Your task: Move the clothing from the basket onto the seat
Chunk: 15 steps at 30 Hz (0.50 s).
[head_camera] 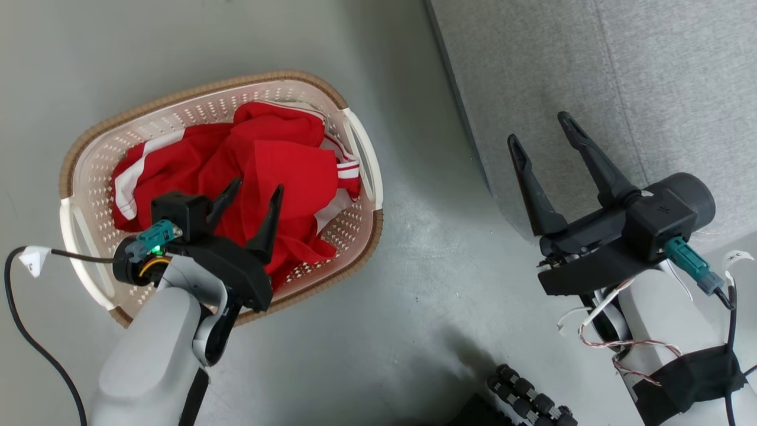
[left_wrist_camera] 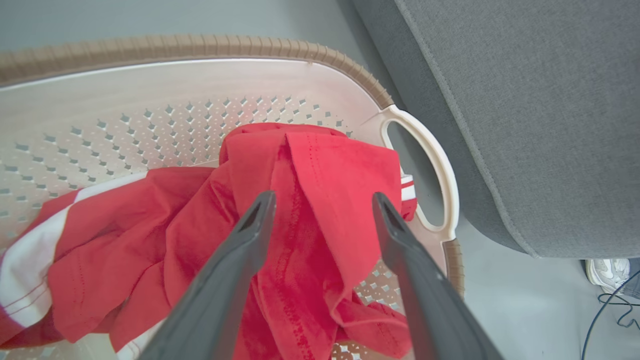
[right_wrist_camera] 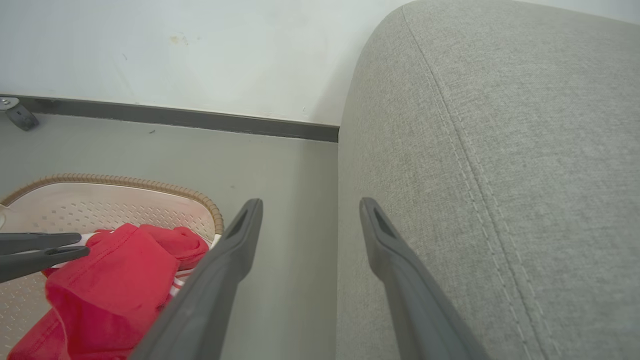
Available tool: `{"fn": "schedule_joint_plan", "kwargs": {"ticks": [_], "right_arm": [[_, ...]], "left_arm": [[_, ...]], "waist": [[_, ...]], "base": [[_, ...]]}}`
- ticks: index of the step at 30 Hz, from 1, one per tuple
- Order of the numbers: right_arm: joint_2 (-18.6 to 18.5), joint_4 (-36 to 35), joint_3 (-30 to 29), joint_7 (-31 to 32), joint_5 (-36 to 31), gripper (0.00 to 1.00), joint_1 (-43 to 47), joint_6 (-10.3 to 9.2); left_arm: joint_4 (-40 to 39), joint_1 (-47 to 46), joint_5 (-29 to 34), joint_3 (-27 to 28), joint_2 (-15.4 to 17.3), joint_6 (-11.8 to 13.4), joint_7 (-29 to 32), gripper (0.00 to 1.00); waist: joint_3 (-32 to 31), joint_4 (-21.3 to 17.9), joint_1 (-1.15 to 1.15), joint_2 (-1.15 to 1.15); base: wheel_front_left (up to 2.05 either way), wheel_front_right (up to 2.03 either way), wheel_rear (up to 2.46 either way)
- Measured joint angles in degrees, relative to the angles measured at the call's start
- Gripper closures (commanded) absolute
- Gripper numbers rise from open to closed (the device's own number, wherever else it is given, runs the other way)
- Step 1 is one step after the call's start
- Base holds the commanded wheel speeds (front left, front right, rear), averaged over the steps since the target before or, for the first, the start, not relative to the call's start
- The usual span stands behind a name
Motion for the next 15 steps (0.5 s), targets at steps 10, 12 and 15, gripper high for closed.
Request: {"fn": "schedule_joint_plan", "kwargs": {"ticks": [10, 12, 15], "right_arm": [[-0.4, -1.6, -0.7, 0.0, -0.8, 0.00, 0.2, 0.00], [-0.4, -1.8, -0.9, 0.0, -1.1, 0.00, 0.3, -0.01], [-0.5, -2.0, -1.0, 0.0, -1.1, 0.00, 0.8, -0.01]], "left_arm": [[2.3, -1.9, -2.2, -0.9, -0.6, 0.0, 0.0, 0.00], [2.7, -2.2, -2.4, -1.2, -0.8, 0.0, 0.0, 0.00], [3.2, -2.8, -2.9, -1.4, -0.8, 0.0, 0.0, 0.00]], "waist": [[2.3, 1.3, 0.00, 0.00], [2.7, 1.5, 0.00, 0.00], [3.4, 1.7, 0.00, 0.00]], "base": [[0.00, 0.00, 0.00], [0.00, 0.00, 0.00], [0.00, 0.00, 0.00]]}}
